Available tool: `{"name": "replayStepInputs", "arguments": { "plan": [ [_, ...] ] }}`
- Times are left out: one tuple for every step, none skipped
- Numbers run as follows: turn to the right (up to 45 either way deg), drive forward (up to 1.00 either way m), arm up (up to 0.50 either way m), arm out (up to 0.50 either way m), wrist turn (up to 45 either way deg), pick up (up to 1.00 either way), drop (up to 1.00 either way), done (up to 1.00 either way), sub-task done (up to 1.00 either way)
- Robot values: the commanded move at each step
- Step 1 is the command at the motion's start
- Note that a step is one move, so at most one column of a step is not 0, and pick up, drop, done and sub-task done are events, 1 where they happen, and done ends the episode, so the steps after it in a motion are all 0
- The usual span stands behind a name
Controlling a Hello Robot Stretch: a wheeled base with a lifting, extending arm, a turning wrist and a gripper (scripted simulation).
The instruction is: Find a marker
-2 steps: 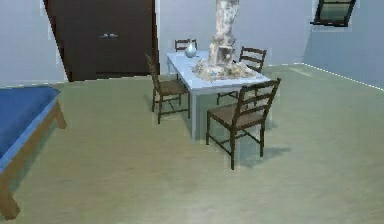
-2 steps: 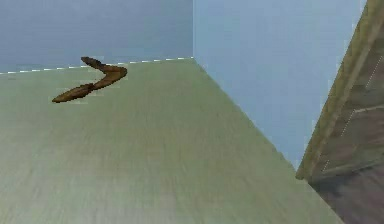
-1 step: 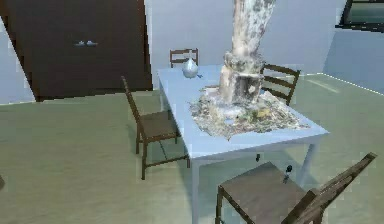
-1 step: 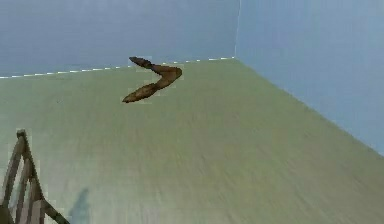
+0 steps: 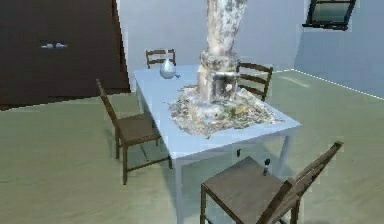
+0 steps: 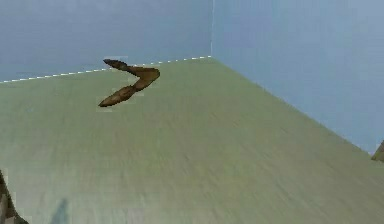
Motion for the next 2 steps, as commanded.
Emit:
{"name": "replayStepInputs", "arguments": {
  "plan": [
    [0.0, 0.1, 0.0, 0.0, 0.0, 0.0, 0.0, 0.0, 0.0],
    [0.0, 0.0, 0.0, 0.0, 0.0, 0.0, 0.0, 1.0, 0.0]
  ]
}}
